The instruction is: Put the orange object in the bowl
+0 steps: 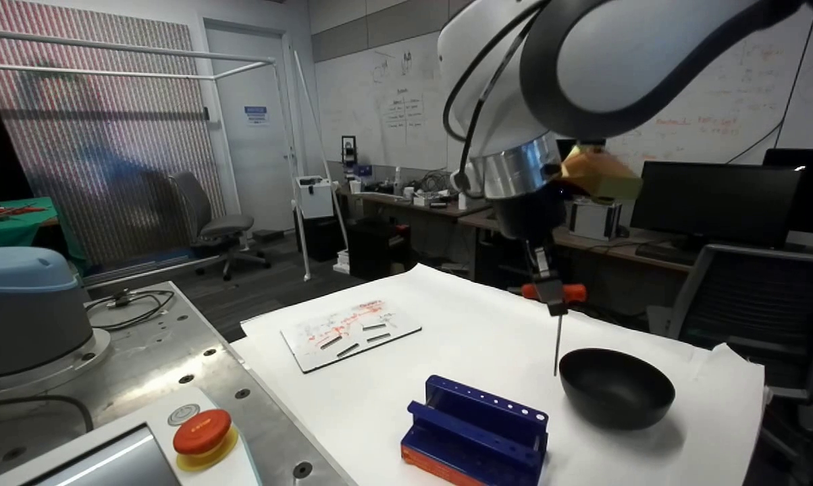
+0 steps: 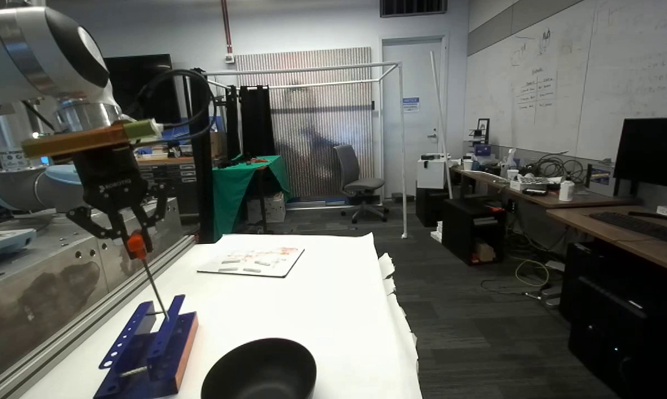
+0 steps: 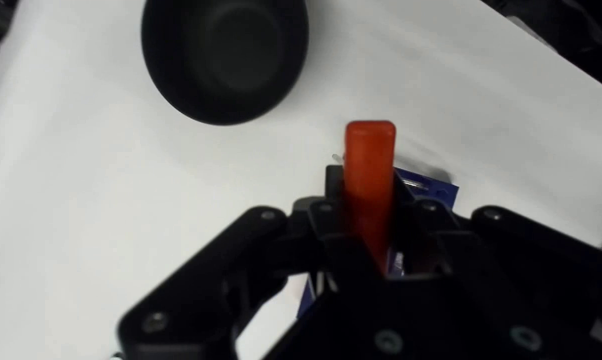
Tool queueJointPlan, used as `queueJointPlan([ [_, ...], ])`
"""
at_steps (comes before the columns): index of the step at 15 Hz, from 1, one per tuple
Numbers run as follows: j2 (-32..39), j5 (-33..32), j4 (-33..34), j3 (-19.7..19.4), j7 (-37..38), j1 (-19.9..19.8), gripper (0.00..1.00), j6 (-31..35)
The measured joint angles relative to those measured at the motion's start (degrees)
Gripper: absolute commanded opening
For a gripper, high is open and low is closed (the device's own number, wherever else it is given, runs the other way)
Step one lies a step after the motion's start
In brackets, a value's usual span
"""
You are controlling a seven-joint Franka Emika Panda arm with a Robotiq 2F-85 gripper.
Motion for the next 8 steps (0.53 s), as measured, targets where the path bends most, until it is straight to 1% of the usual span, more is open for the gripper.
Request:
queueJointPlan([
  [2, -2.0, -3.4, -0.7, -0.6, 5.0, 0.0, 0.08, -0.9],
  [4, -2.0, -7.7, -2.0, -1.7, 10.2, -0.4, 0.08, -0.2],
  [6, 0.0, -13.0, -3.8, -3.1, 16.3, -0.9, 0.08, 2.5],
  [8, 3.5, -18.4, -4.9, -4.6, 23.1, -1.1, 0.09, 3.7],
])
